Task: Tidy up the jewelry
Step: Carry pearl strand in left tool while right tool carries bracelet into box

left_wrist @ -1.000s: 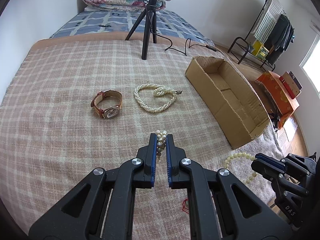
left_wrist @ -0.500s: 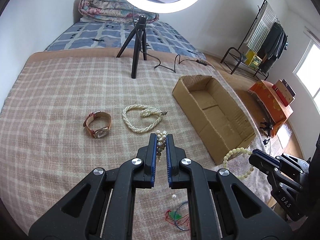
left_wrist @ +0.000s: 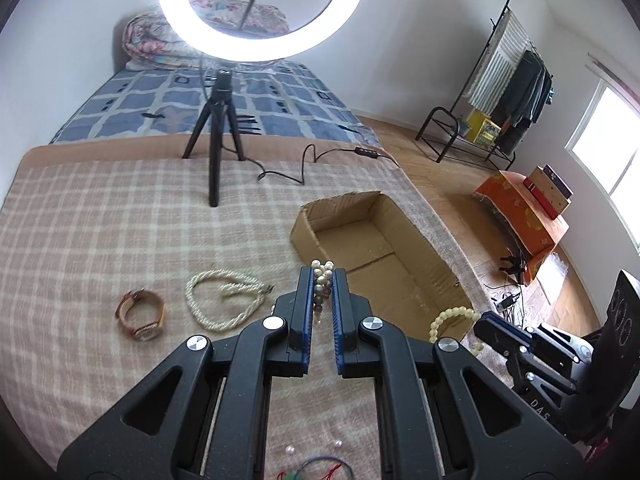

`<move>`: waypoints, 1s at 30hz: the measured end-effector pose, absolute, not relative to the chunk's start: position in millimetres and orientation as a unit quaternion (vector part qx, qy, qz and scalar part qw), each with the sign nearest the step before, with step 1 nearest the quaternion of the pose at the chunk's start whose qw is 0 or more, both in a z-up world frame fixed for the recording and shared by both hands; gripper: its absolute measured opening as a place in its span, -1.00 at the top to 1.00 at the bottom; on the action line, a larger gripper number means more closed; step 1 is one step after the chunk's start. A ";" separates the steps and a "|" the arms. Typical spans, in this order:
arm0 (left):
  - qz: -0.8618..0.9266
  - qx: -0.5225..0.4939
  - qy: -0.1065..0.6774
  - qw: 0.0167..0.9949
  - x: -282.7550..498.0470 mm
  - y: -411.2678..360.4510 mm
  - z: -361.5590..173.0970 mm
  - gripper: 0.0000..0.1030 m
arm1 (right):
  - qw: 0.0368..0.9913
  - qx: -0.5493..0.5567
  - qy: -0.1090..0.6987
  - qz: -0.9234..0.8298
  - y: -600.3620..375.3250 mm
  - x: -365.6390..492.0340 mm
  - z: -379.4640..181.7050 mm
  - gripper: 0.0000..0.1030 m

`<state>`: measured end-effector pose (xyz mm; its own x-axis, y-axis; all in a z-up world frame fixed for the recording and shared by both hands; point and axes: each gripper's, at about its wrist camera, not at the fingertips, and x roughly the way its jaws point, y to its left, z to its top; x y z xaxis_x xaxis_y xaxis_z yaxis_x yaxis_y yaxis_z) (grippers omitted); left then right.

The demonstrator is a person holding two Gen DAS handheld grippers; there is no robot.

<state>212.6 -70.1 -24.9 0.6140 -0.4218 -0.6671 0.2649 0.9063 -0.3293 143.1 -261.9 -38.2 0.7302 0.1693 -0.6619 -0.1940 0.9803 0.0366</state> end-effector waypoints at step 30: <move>-0.214 -0.079 0.453 0.862 317.9 -188.8 -65.9 0.88 | 0.914 0.032 0.402 0.051 -322.7 189.6 -73.8 0.89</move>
